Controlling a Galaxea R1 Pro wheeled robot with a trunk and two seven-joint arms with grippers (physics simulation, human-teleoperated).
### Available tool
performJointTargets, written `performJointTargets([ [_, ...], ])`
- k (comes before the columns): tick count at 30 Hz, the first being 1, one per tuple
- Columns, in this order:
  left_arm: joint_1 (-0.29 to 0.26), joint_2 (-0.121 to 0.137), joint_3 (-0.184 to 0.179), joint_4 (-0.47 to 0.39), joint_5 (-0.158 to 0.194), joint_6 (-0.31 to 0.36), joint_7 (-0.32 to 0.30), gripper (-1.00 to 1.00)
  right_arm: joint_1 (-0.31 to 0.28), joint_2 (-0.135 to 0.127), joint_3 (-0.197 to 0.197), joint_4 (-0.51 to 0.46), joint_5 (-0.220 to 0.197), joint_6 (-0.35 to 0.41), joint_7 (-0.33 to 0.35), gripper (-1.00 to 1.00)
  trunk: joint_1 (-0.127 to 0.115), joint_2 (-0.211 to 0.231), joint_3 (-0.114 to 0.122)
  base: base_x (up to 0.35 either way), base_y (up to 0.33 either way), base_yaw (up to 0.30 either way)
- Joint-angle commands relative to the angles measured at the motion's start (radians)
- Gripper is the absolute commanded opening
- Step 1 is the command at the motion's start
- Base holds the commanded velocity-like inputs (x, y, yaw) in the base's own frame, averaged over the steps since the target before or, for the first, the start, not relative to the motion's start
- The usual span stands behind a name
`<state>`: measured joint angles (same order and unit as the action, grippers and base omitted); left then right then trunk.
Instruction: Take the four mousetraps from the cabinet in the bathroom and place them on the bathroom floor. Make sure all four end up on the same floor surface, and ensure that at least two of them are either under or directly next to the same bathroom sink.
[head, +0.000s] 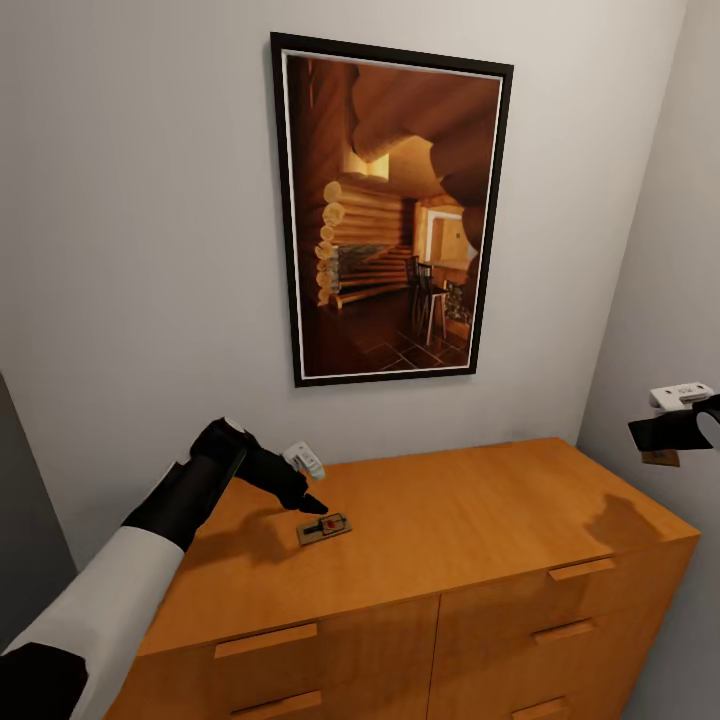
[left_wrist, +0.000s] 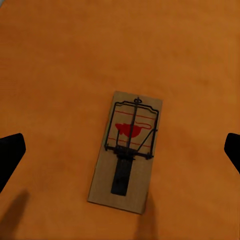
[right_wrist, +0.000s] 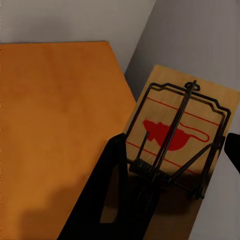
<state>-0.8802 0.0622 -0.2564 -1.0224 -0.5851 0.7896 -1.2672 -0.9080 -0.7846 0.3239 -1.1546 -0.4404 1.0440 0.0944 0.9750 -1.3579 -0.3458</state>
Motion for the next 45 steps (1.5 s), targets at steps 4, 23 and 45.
performJointTargets([
  [4, -0.007, -0.005, -0.001, 0.013, -0.007, 0.008, -0.005, 1.0, -0.002, -0.001, 0.003, 0.0, 0.01, 0.003, 0.01, -1.0, 0.0, -0.001, -0.001, 0.0, 0.0, 0.0],
  [23, -0.063, -0.065, -0.002, 0.185, -0.008, -0.073, 0.065, 1.0, -0.002, 0.002, 0.003, 0.004, 0.008, 0.003, 0.007, -1.0, 0.0, -0.001, -0.001, 0.0, 0.0, 0.0],
  [45, -0.074, -0.09, -0.001, 0.338, -0.002, -0.088, 0.204, 1.0, -0.002, 0.004, 0.004, 0.006, 0.006, 0.003, 0.008, -1.0, 0.0, -0.001, -0.001, 0.0, 0.0, 0.0],
])
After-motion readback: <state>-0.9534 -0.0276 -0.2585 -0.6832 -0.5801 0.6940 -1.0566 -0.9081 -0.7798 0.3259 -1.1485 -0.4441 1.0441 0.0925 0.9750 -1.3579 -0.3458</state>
